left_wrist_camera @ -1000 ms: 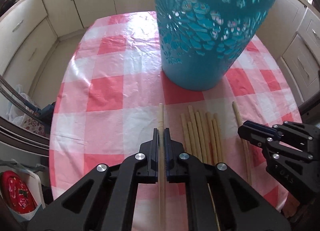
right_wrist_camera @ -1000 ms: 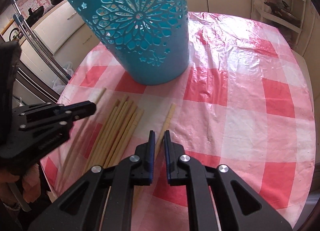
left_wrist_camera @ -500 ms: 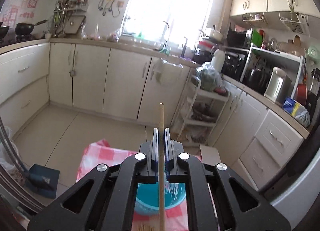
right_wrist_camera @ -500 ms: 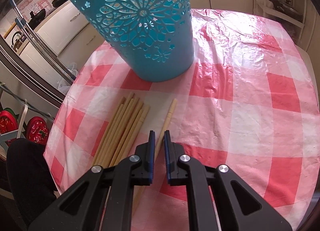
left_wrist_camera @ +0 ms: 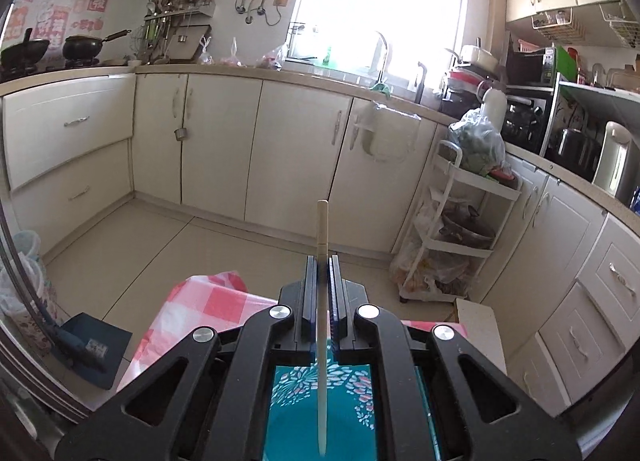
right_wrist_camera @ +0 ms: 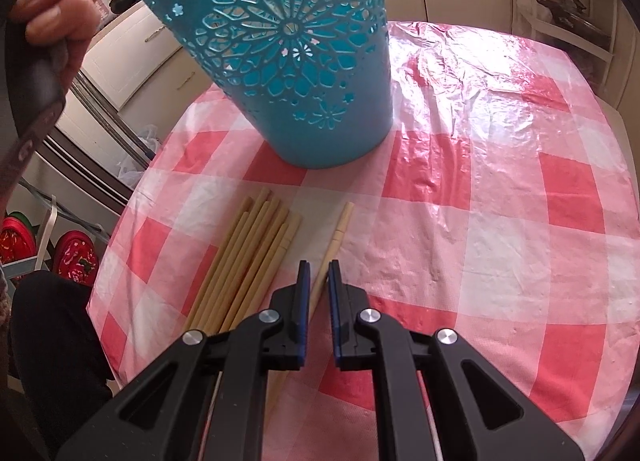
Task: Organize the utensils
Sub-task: 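Lift the chopstick with the left gripper and drop it into the teal basket, then close the right gripper on another wooden chopstick and lift it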
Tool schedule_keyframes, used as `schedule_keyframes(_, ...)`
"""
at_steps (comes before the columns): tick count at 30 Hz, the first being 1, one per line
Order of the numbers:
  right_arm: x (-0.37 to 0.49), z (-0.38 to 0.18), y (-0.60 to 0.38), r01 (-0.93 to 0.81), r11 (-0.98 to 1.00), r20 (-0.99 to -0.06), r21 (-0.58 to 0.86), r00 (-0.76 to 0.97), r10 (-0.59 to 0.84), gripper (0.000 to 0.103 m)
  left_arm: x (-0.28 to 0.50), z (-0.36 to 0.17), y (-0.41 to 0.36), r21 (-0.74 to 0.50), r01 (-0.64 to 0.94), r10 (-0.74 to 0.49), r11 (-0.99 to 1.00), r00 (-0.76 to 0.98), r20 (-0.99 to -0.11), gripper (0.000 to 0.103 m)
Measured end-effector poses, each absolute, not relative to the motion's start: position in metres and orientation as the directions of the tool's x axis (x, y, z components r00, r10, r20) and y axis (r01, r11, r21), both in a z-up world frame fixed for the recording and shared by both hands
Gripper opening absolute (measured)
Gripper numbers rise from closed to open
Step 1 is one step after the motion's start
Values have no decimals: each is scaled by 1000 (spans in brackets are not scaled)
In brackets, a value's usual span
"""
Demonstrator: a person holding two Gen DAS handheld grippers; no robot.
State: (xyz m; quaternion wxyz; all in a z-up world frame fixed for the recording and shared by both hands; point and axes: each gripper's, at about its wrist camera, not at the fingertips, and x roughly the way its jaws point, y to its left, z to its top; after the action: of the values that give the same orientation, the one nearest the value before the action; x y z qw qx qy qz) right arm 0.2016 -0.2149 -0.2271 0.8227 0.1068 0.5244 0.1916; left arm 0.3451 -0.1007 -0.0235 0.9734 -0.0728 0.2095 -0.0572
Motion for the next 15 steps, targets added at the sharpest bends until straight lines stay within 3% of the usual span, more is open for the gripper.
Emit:
schedule_keyframes(5, 201, -227, -214, -210, 905, -821, 371, 381, 425, 10, 333, -42, -96, -108, 102, -141, 989, 875, -462, 7)
schedule_keyframes(6, 201, -227, -214, -211, 904, -820, 371, 382, 426, 10, 330, -44, -94, -101, 102, -139, 990, 867, -479, 13)
schedule_keyframes(10, 201, -227, -218, -196, 898, -816, 394, 375, 440, 10, 306, -40, -73, -66, 73, -97, 995, 864, -495, 56)
schedule_keyframes(15, 199, -225, -218, -170, 911, -826, 377, 383, 413, 12, 270, -32, -32, -50, 51, -68, 997, 885, -460, 73)
